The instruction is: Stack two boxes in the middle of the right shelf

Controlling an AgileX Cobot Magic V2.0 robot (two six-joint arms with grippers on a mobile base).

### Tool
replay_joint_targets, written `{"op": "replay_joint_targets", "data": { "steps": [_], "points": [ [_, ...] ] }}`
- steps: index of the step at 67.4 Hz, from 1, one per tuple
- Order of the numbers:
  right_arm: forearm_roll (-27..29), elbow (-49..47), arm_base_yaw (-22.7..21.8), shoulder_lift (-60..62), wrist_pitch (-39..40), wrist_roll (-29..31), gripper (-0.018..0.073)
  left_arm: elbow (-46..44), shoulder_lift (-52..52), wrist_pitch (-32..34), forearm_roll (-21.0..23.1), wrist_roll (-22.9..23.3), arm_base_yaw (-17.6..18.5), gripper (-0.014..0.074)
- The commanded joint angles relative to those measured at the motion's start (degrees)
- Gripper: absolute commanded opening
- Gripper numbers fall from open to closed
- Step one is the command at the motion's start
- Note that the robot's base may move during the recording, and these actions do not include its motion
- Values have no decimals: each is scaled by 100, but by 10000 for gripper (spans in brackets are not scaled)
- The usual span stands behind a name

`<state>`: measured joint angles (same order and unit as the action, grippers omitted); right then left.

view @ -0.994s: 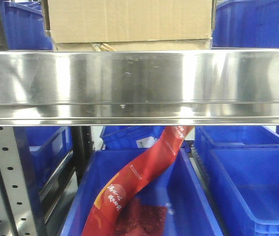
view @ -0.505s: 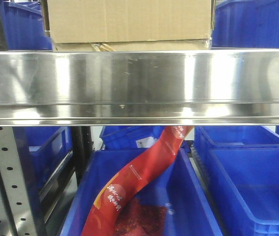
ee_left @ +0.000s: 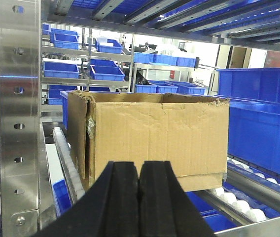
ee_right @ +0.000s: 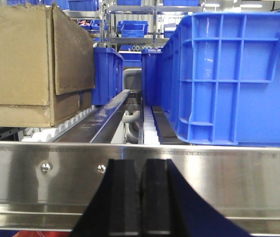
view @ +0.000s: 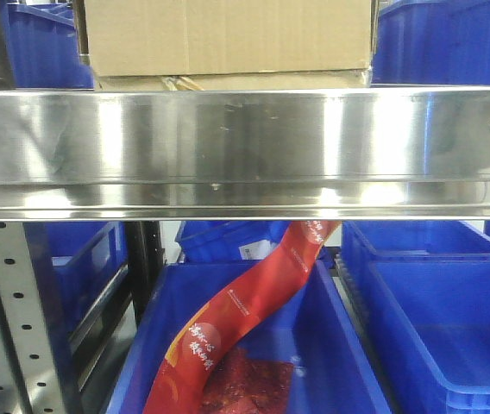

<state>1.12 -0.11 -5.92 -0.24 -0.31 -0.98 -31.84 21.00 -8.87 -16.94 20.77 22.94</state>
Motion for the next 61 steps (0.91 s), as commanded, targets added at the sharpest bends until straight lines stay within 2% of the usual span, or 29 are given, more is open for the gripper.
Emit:
{"op": "replay_joint_targets", "data": {
  "steps": [1, 55, 58, 61],
  "points": [
    [12, 11, -18, 24, 74, 38, -168, -11, -13, 90, -8, -20, 9, -92],
    [12, 11, -18, 24, 74, 38, -168, 112, -110, 49, -8, -28, -49, -93],
    [12, 11, -18, 24, 74, 38, -168, 269, -224, 38, 107, -389, -183, -95],
    [12, 11, -18, 24, 74, 38, -168, 536, -386, 65, 508, -919, -374, -102]
  ]
}}
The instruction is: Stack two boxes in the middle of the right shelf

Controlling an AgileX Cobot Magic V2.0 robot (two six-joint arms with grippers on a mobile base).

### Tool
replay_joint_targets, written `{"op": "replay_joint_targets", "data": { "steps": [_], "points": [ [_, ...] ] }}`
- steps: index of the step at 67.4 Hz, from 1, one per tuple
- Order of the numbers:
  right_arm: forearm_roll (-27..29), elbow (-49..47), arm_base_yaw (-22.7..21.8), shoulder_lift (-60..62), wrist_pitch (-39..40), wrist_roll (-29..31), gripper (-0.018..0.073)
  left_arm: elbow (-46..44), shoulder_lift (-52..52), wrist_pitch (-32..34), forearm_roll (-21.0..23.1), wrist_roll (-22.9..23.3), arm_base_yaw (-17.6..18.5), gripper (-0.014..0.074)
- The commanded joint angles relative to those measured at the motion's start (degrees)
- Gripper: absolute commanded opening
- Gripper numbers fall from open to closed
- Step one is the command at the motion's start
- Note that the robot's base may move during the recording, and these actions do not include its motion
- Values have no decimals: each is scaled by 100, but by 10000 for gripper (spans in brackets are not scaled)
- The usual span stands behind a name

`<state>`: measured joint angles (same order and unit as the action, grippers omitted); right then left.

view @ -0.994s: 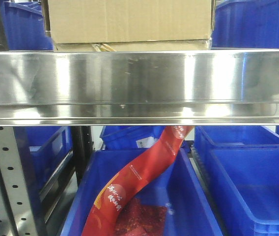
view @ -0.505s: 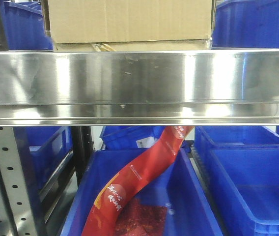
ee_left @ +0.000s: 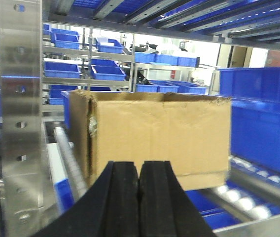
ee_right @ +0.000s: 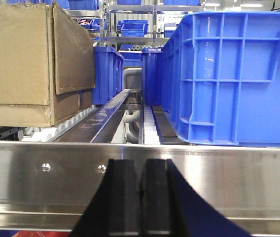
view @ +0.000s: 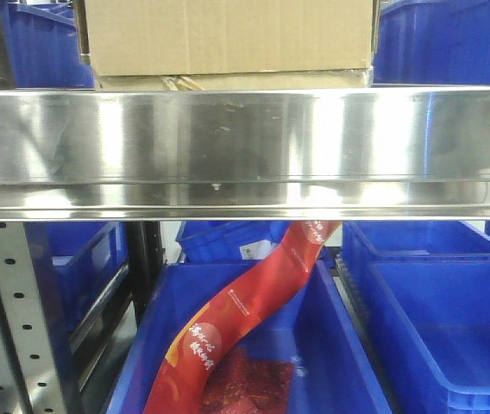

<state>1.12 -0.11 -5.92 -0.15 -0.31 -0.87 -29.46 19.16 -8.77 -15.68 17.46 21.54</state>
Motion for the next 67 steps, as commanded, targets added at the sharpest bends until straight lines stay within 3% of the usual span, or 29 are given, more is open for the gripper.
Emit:
{"op": "replay_joint_targets", "data": {
  "steps": [1, 8, 21, 27, 34, 44, 67],
  "points": [
    [12, 11, -18, 15, 74, 26, -168, 433, -283, 62, 566, -806, -329, -102],
    [12, 11, -18, 15, 74, 26, -168, 1233, -844, 210, 1159, -1511, -907, -102],
    [12, 11, -18, 15, 74, 26, -168, 2372, -1897, 688, 1300, -1553, -1595, -102],
    [12, 11, -18, 15, 74, 26, -168, 2803, -1916, 1189, 1413, -1553, -1806, -102],
    [12, 11, -18, 15, 74, 26, -168, 2946, -1916, 1632, 1568, -1553, -1854, -102],
    [12, 11, -18, 15, 74, 26, -168, 2946, -1916, 1276, 1568, -1553, -1854, -102],
    [12, 11, -18, 15, 74, 26, -168, 2946, -1916, 1273, 1568, -1553, -1854, -102]
  ]
}}
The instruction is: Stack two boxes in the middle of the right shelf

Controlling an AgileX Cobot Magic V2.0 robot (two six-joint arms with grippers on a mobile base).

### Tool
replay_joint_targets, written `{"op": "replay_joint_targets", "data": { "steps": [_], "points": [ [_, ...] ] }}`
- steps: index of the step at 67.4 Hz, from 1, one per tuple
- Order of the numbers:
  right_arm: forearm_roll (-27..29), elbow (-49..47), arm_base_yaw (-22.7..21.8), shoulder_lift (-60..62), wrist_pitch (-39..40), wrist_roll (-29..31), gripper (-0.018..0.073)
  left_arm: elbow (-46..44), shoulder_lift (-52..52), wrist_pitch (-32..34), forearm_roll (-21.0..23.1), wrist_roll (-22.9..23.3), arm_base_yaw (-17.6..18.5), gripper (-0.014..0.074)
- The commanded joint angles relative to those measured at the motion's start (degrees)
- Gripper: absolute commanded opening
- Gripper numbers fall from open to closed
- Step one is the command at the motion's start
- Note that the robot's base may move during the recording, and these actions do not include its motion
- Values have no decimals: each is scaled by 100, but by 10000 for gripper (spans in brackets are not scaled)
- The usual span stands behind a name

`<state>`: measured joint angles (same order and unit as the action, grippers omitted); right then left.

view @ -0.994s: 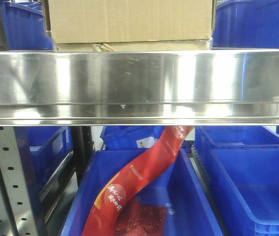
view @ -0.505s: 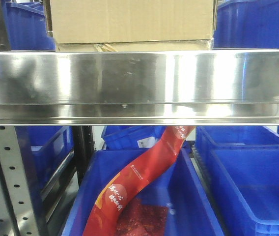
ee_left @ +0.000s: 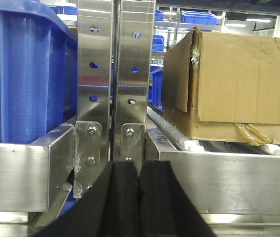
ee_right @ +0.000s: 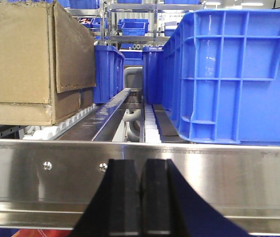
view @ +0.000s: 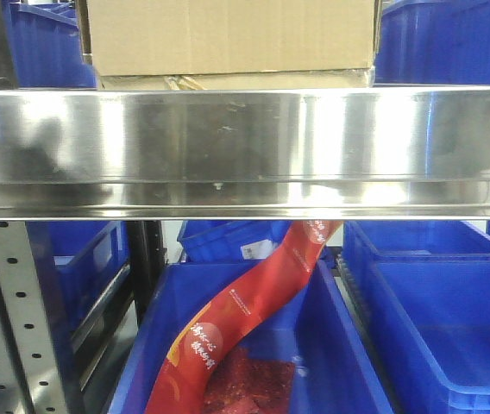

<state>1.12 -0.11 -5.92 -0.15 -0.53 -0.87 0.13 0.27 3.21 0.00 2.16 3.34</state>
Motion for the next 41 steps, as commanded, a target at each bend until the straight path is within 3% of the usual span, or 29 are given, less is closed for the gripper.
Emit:
{"op": "replay_joint_targets", "data": {
  "steps": [1, 41],
  "points": [
    [12, 11, -18, 15, 97, 26, -168, -13, -27, 75, 0, -22, -33, -102],
    [12, 11, -18, 15, 97, 26, -168, -13, -27, 75, 0, -22, -33, -102]
  ]
}}
